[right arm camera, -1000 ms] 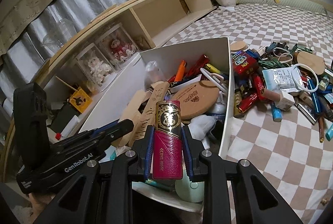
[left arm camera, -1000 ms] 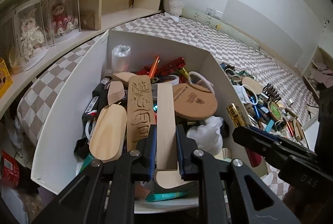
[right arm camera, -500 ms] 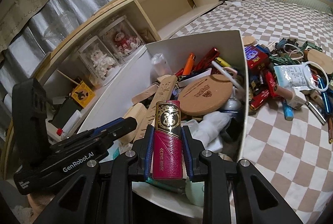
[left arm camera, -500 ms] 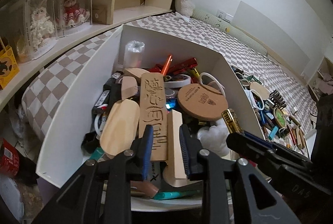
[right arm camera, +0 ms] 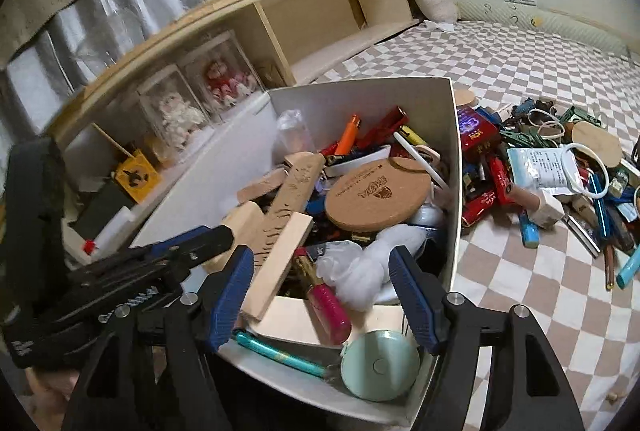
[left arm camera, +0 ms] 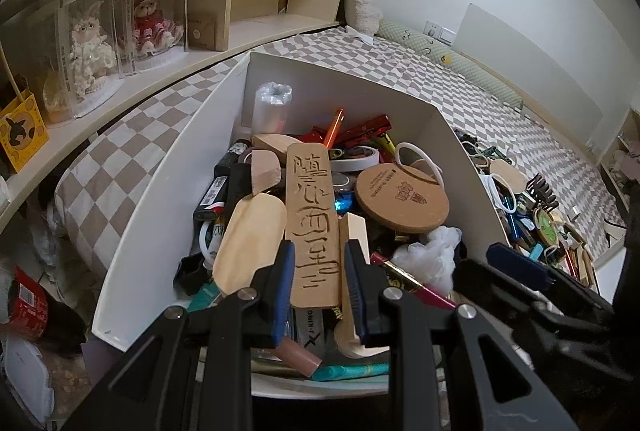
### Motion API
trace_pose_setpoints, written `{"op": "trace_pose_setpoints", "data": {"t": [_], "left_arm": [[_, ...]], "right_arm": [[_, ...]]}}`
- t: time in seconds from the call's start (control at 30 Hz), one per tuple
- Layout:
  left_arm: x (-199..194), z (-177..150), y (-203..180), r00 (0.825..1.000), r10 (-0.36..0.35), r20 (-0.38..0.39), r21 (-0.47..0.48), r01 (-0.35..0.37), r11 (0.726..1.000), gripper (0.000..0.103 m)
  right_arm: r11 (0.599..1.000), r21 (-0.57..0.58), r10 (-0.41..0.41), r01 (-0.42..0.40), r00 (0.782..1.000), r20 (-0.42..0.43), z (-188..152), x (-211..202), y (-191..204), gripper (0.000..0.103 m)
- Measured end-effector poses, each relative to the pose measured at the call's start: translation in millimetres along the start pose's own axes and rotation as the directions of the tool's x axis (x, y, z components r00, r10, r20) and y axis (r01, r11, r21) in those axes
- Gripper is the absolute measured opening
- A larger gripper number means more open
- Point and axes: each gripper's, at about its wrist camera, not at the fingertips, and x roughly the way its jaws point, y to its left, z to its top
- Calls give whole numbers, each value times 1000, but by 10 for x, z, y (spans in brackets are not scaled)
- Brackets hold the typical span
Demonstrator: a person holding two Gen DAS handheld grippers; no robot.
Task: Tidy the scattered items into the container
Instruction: 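Open the left tool and the right tool to drop both items into the box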
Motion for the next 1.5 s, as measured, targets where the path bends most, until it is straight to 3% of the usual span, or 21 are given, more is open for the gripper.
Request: {"op": "trace_pose_setpoints", "data": {"t": [0.17,0.23,0.3,0.4,0.93,1.5], "left_arm": [[-18,-7,-43,1000,1,-1,14,-1,1000,25],[-24,-9,-52,1000,4,-4,16,-4,1000,32],[-40,-10,-58,1000,10,4,12,-10,1000,79],[-92,0,-55,1000,0,29,2,0,1000,94],[-174,29,-134,999,30,43,21,-31,999,96],[-218,56,-420,998,10,59,72,-15,997,96]], "right_arm": [[999,-18,-42,42,999,26,34,-83,7,73],[998,-19,-56,56,998,42,43,-114,5,88],[998,-16,-66,67,996,61,42,-164,-12,101],[996,-6,-89,89,993,80,40,-229,-56,103],[986,36,-164,161,978,128,84,-486,-306,103],[977,35,-213,210,965,153,103,-735,-464,103]]}}
